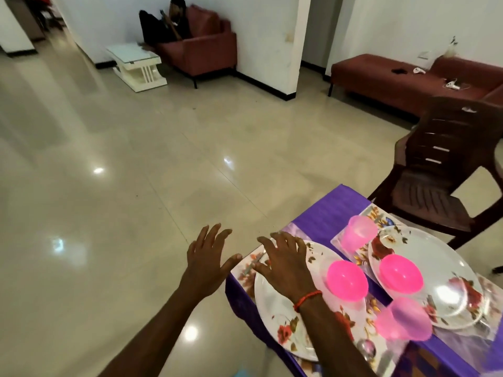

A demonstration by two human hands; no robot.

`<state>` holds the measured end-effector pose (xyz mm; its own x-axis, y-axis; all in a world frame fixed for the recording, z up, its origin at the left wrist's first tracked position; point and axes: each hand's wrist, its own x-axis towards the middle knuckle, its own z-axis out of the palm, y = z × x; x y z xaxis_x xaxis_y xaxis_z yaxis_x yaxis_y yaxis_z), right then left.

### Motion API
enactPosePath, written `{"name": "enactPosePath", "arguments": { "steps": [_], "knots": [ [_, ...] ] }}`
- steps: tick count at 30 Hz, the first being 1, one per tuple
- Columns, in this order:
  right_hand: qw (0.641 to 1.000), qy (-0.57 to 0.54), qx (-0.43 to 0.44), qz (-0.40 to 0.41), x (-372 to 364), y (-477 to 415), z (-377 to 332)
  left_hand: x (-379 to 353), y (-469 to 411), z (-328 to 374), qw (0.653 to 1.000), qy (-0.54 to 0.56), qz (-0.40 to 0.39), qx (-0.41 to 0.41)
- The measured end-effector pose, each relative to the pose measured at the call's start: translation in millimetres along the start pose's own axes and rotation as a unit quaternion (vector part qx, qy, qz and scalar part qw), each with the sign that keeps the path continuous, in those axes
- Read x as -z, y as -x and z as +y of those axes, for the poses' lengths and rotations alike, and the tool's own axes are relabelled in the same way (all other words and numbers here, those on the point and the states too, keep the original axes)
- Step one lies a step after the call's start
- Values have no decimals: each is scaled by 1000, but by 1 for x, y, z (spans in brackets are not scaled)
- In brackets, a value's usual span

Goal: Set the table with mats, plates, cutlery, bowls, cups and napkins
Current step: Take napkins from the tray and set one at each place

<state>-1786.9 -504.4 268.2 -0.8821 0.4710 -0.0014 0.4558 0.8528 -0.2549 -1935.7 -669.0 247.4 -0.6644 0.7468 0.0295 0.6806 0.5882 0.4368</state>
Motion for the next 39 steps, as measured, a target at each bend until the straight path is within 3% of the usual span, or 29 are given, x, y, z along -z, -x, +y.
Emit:
{"name": "enactPosePath", "arguments": {
  "steps": [18, 32, 39],
  "knots": [
    [998, -15, -58, 9, -25, -131, -24, 19, -136, -71, 997, -5, -37, -68],
    [985, -9, -168, 28, -46, -262, -112, 71, -271, -188, 984, 28, -99, -148],
    [975, 9, -214, 52, -47, -289, -97, 65, -323, -183, 975, 48, -118, -184]
  ]
}}
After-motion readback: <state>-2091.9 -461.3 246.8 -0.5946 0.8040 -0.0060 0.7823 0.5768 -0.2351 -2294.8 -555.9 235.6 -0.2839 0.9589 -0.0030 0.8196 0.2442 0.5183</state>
